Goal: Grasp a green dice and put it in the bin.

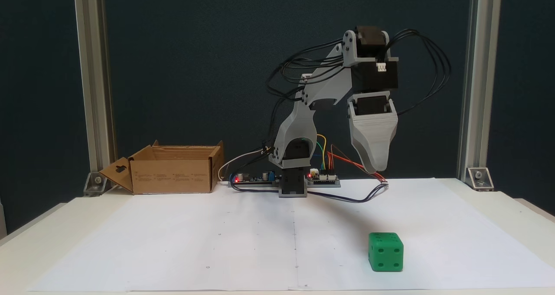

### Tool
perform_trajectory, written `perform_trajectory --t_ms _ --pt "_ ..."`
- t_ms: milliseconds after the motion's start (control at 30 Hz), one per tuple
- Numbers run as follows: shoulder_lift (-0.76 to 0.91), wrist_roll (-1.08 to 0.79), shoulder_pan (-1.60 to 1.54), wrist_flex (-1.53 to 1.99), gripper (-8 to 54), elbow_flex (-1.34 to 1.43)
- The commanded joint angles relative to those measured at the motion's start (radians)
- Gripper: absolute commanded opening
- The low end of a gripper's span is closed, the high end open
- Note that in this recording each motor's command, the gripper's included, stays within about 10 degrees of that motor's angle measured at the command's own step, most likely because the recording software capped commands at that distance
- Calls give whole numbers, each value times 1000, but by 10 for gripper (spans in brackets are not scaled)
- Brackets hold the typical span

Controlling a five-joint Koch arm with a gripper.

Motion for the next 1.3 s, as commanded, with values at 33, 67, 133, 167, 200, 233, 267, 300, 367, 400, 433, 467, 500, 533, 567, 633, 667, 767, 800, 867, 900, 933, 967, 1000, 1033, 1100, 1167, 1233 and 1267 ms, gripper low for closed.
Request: perform_trajectory --t_ms 33,67,133,167,200,233,267,300,367,400,433,467,500,533,567,633,667,767,800,867,900,933,967,1000,1033,1100,1167,1233,1267 --pt "-6 121 -14 135 437 -54" --pt "-6 137 -12 135 437 -54" --pt "-6 169 -14 137 436 -52" --pt "-6 172 -14 137 436 -52" --pt "-6 173 -15 137 436 -54" --pt "-6 173 -18 137 436 -52" --pt "-6 172 -18 137 436 -52" --pt "-6 172 -18 133 436 -54" --pt "-6 172 -21 132 436 -52" --pt "-6 170 -26 130 436 -52" --pt "-6 170 -31 127 437 -54" --pt "-6 170 -37 121 437 -54" --pt "-6 170 -37 118 437 -54" --pt "-8 167 -38 114 437 -54" --pt "-9 163 -40 109 436 -54" --pt "-12 150 -40 106 436 -54" --pt "-14 140 -40 104 436 -54" --pt "-23 112 -41 100 436 -54" --pt "-29 106 -41 97 436 -54" --pt "-34 104 -41 91 436 -54" --pt "-38 103 -41 86 436 -52" --pt "-44 101 -41 78 436 -54" --pt "-52 103 -41 74 436 -52" --pt "-58 103 -41 72 436 -54" --pt "-60 103 -41 71 436 -54" --pt "-63 103 -38 66 436 -54" --pt "-64 103 -34 57 436 -54" --pt "-67 103 -31 52 436 -54" --pt "-74 103 -31 51 436 -52"
